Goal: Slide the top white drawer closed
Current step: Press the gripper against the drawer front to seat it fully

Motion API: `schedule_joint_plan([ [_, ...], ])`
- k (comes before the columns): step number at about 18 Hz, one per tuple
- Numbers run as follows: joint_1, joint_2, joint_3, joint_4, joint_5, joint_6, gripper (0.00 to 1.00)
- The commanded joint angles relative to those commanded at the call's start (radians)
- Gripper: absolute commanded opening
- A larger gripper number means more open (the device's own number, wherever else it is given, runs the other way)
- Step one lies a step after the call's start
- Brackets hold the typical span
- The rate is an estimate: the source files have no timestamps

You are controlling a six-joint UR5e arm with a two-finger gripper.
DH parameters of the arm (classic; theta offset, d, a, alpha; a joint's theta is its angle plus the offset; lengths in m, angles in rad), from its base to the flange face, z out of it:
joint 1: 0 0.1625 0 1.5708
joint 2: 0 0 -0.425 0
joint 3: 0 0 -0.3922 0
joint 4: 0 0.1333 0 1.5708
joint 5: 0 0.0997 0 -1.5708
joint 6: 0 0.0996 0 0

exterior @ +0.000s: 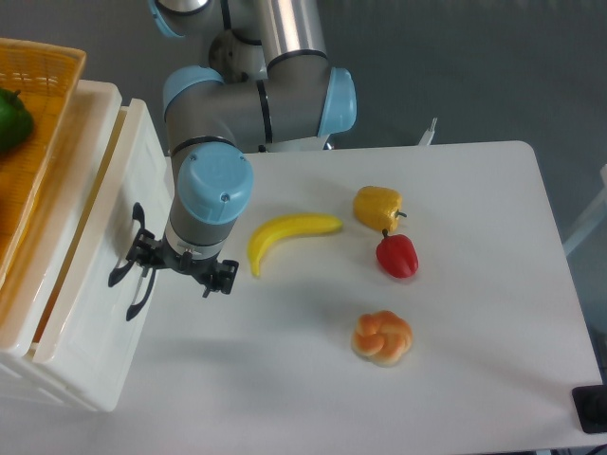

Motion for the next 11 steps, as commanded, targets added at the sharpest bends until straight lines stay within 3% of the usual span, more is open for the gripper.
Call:
schedule_joint_plan([
  [11,0.002,0.002,0.000,0.000,-0.020,0.002,1.00],
])
